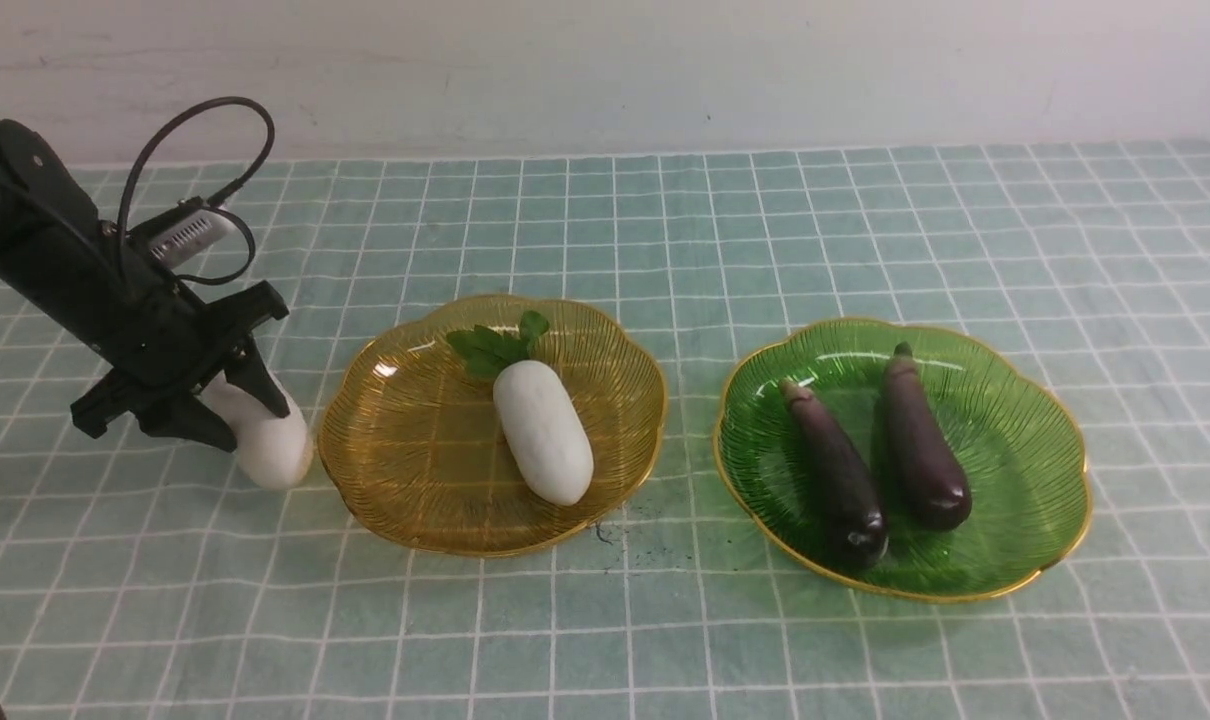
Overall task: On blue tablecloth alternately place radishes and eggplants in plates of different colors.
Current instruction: 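Pick up the white radish and place it in the left plate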
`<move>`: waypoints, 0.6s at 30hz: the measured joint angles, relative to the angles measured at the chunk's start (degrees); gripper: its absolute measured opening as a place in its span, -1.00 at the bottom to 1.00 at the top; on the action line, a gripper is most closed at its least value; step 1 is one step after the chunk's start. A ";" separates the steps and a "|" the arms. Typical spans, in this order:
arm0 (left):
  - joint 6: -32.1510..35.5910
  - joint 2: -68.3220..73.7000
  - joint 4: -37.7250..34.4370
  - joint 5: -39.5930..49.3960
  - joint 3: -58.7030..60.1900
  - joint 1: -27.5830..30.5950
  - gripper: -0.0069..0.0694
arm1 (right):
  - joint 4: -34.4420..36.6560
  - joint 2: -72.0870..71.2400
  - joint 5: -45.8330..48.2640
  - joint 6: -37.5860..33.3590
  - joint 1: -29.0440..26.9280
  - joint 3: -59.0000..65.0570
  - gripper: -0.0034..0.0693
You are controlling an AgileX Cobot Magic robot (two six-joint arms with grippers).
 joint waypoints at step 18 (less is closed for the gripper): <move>3.69 -13.73 4.65 5.22 0.26 0.00 -0.84 | 0.00 0.00 0.17 0.62 0.00 0.00 -0.95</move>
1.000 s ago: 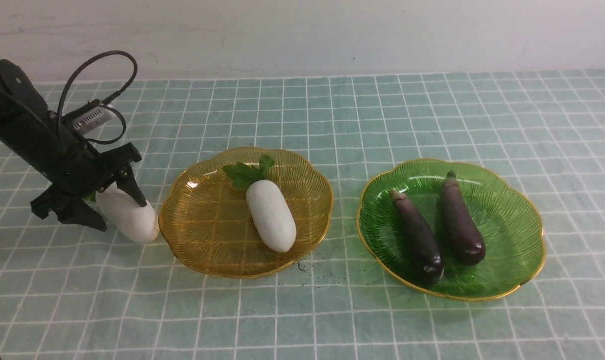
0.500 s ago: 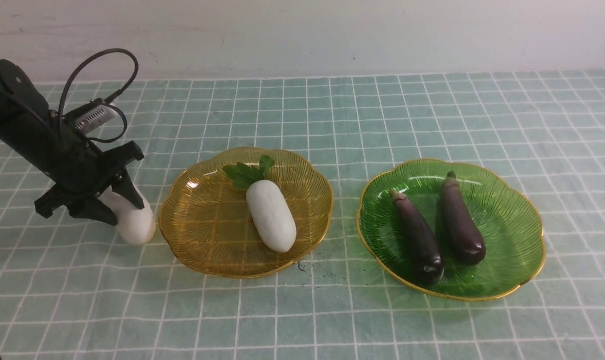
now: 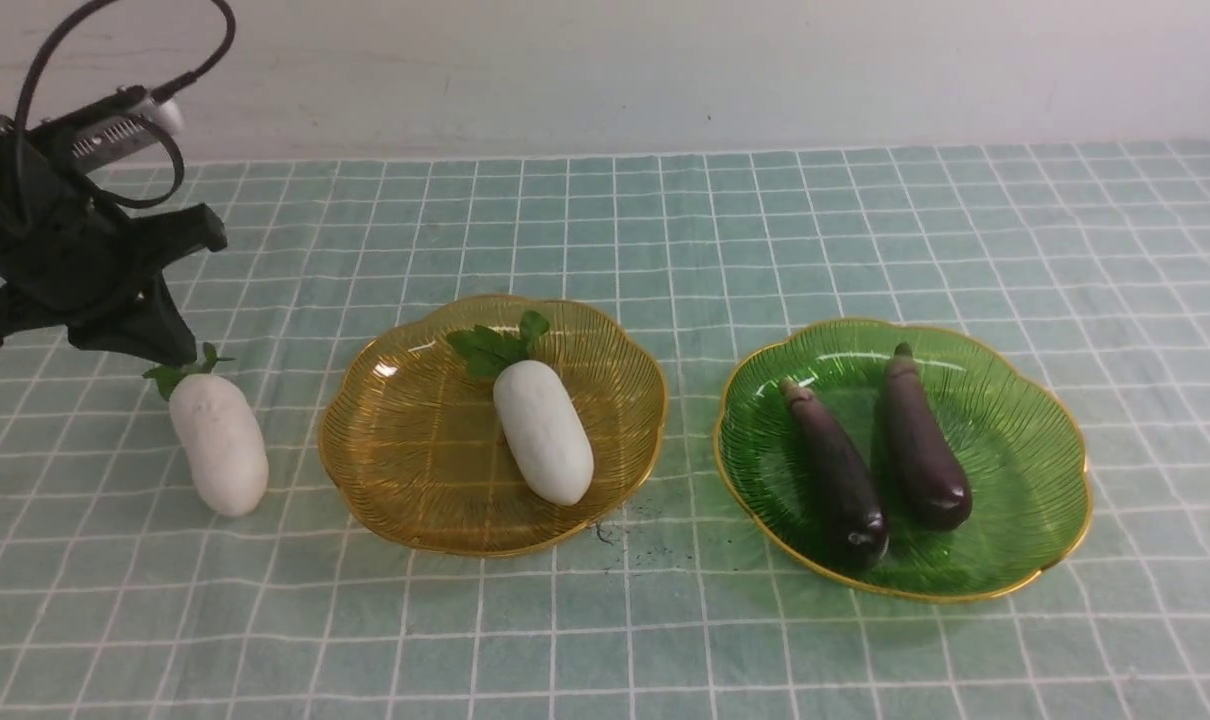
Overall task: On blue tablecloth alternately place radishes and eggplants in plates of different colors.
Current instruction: 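Pick up the white radish and place it in the left plate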
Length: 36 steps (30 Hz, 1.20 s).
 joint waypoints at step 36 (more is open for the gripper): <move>0.06 15.90 0.45 -11.95 -0.16 0.00 0.45 | -0.56 0.00 0.47 0.66 0.00 0.00 -0.95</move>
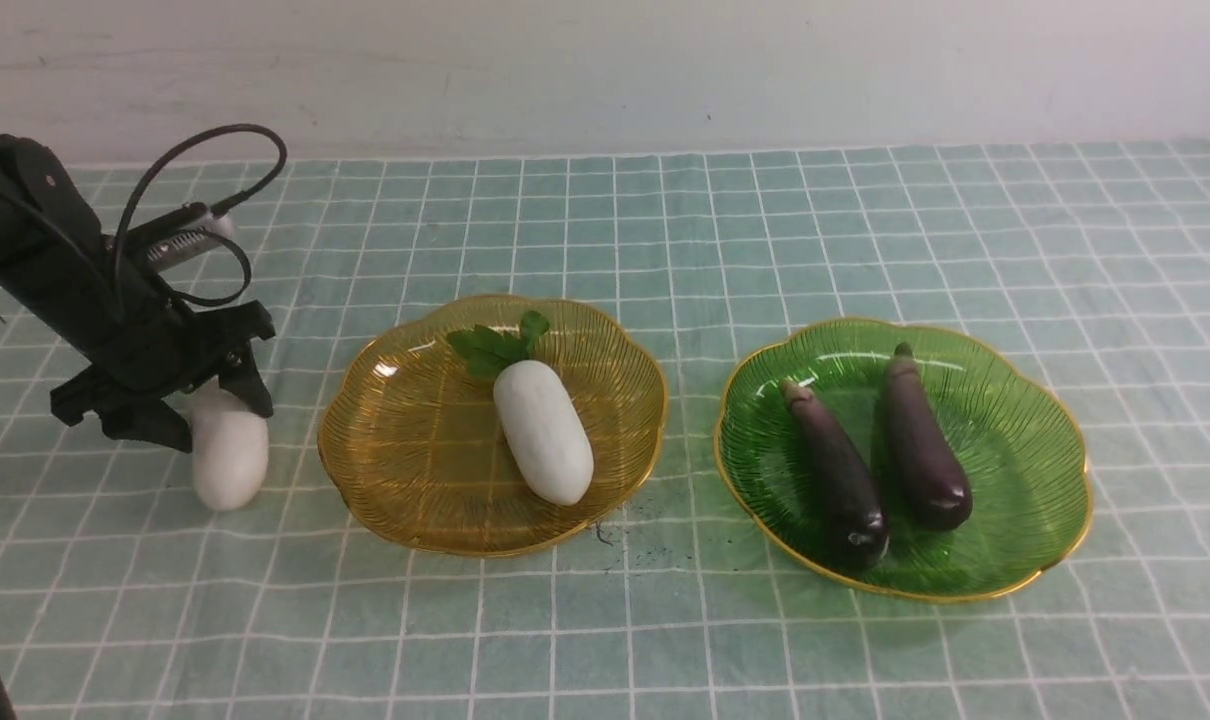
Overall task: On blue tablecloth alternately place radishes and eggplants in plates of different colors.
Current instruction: 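Pick up the white radish and place it in the left plate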
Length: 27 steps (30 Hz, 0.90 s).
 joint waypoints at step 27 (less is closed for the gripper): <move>10.50 -6.57 -11.87 17.71 -11.25 -5.90 0.33 | -0.57 0.00 0.00 0.06 0.00 0.00 -0.95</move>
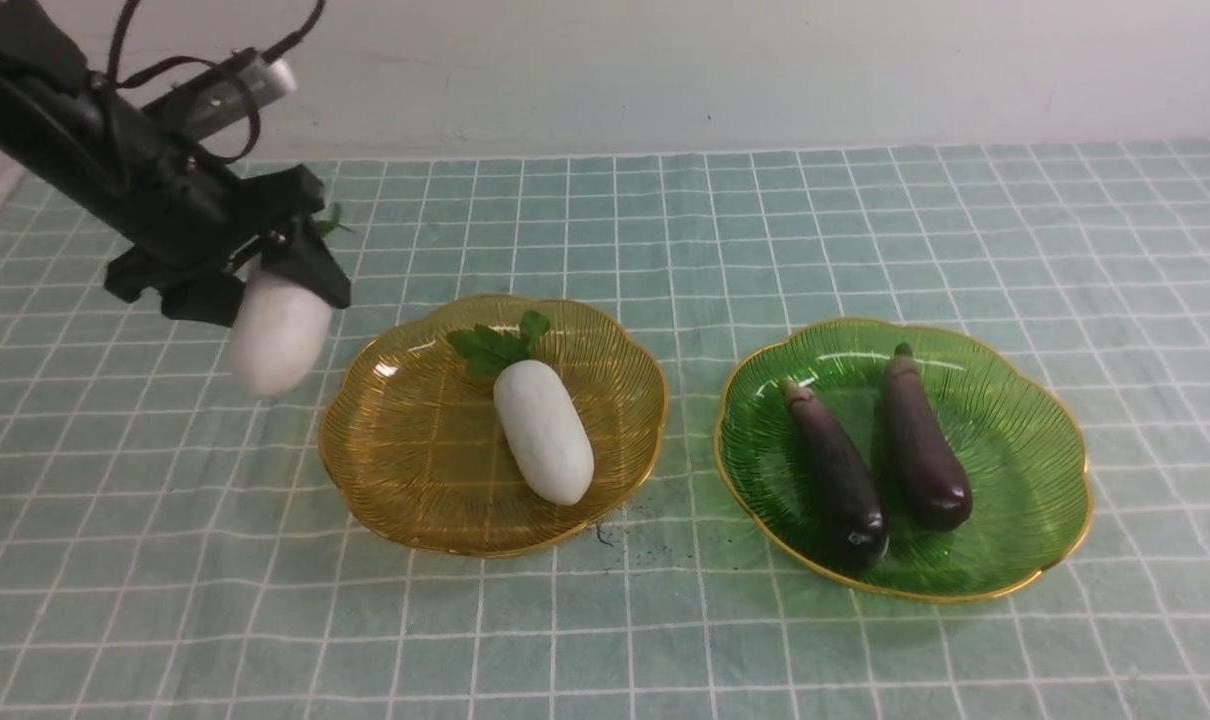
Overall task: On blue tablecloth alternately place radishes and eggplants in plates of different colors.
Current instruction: 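Pick up the white radish and place it in the left plate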
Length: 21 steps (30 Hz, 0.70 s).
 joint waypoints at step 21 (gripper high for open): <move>-0.93 5.48 5.87 -3.59 0.00 -14.13 0.55 | 5.69 0.00 3.70 1.15 0.00 -9.92 -0.95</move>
